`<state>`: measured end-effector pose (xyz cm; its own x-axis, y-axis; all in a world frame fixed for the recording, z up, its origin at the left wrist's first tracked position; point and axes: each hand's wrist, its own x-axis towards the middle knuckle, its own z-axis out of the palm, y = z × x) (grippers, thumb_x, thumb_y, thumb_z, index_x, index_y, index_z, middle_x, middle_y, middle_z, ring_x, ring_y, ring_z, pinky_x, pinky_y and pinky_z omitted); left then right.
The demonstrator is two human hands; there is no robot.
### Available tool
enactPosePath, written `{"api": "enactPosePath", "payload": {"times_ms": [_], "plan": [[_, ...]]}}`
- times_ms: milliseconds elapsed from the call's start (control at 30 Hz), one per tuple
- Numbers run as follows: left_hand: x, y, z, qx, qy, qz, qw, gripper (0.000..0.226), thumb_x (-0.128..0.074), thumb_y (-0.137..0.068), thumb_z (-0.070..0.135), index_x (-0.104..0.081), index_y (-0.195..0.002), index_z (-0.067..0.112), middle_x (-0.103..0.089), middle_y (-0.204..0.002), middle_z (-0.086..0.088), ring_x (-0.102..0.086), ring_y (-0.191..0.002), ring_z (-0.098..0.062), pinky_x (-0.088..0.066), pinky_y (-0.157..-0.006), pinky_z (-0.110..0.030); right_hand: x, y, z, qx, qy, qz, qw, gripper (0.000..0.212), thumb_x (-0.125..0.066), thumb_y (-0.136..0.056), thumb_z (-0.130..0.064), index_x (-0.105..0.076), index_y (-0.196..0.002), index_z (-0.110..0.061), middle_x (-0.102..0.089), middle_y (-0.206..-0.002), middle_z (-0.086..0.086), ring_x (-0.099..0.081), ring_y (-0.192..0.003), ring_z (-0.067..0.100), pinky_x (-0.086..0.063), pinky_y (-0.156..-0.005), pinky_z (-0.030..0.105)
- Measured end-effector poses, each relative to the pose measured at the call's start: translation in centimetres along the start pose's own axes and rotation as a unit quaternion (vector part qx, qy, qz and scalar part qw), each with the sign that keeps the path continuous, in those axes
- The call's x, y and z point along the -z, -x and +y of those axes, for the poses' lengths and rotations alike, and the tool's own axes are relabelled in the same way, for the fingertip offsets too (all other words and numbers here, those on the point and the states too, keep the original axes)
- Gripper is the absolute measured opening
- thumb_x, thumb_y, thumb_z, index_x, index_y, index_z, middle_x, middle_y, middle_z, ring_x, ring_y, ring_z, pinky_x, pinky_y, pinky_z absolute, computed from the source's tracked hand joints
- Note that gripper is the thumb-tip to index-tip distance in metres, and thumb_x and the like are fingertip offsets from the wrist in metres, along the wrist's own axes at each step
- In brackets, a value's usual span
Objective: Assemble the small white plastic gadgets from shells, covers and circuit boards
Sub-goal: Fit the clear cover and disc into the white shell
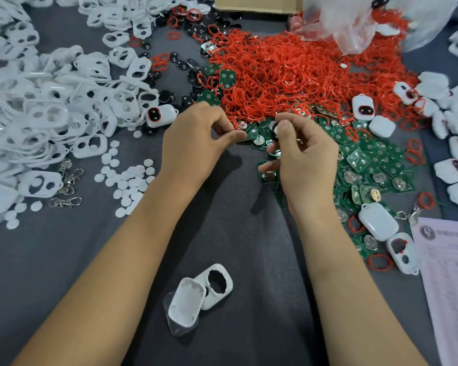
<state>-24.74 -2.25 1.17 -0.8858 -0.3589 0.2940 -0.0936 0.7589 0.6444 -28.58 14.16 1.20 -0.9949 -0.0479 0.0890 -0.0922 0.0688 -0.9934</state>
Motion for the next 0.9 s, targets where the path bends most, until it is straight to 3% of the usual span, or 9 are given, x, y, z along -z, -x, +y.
{"api": "enactPosePath", "payload": {"times_ms": [200, 400, 500, 633, 733, 900], "plan": [[-0.06, 0.04, -0.19, 0.002, -0.056, 0.013, 0.998, 0.038, -0.064, -0.091, 0.065, -0.062, -0.082, 0.029, -0.059, -0.09, 0.012, -0.052, -0.084, -0.005, -0.038, -0.06, -0.029, 0.03, 0.13, -0.15, 0.004, 0.0, 0.0, 1.0, 0.017, -0.055, -0.105, -0.007, -0.071, -0.112, -0.005, -0.06, -0.063, -0.011, -0.062, -0.06, 0.006, -0.056, -0.045, 0.028], [-0.71, -0.03, -0.31, 0.004, -0.07, 0.013, 0.997, 0.02, -0.055, -0.105, 0.039, -0.065, -0.104, 0.021, -0.061, -0.111, 0.006, -0.058, -0.105, -0.015, -0.049, -0.077, -0.038, -0.03, 0.2, -0.23, 0.0, 0.003, -0.003, 1.0, 0.017, -0.056, -0.105, -0.007, -0.071, -0.112, -0.005, -0.061, -0.062, -0.013, -0.062, -0.06, 0.007, -0.056, -0.046, 0.028], [-0.75, -0.13, -0.37, 0.003, -0.06, 0.019, 0.998, 0.02, -0.055, -0.105, 0.036, -0.064, -0.105, 0.018, -0.061, -0.117, 0.003, -0.057, -0.109, -0.016, -0.05, -0.081, -0.039, 0.02, 0.16, -0.32, -0.002, 0.002, -0.002, 1.0, 0.017, -0.056, -0.105, -0.008, -0.071, -0.111, -0.006, -0.061, -0.062, -0.011, -0.062, -0.061, 0.008, -0.057, -0.046, 0.029], [-0.6, -0.07, -0.42, 0.0, -0.027, 0.026, 0.999, 0.027, -0.06, -0.102, 0.041, -0.062, -0.09, 0.017, -0.062, -0.095, 0.005, -0.057, -0.09, -0.013, -0.046, -0.075, -0.033, 0.08, 0.21, -0.44, -0.003, 0.003, -0.002, 1.0, 0.017, -0.056, -0.105, -0.008, -0.072, -0.111, -0.006, -0.061, -0.065, -0.008, -0.063, -0.06, 0.009, -0.057, -0.045, 0.029], [-0.39, -0.02, -0.03, -0.031, 0.02, 0.008, 0.999, 0.026, -0.058, -0.104, 0.034, -0.054, -0.088, 0.013, -0.052, -0.078, 0.009, -0.049, -0.072, -0.01, -0.04, -0.066, -0.03, 0.08, 0.23, -0.49, -0.004, 0.002, -0.003, 1.0, 0.017, -0.056, -0.105, -0.009, -0.071, -0.111, -0.006, -0.061, -0.068, -0.001, -0.062, -0.06, 0.009, -0.057, -0.046, 0.029], [-0.93, -0.02, 0.53, -0.085, -0.076, -0.048, 0.992, 0.028, -0.035, -0.113, 0.026, -0.059, -0.114, 0.013, -0.054, -0.103, 0.006, -0.052, -0.1, -0.019, -0.046, -0.076, -0.042, 0.12, 0.23, -0.48, -0.006, 0.004, -0.005, 1.0, 0.016, -0.056, -0.105, -0.008, -0.071, -0.111, -0.006, -0.061, -0.068, -0.005, -0.063, -0.061, 0.009, -0.057, -0.046, 0.03]]}}
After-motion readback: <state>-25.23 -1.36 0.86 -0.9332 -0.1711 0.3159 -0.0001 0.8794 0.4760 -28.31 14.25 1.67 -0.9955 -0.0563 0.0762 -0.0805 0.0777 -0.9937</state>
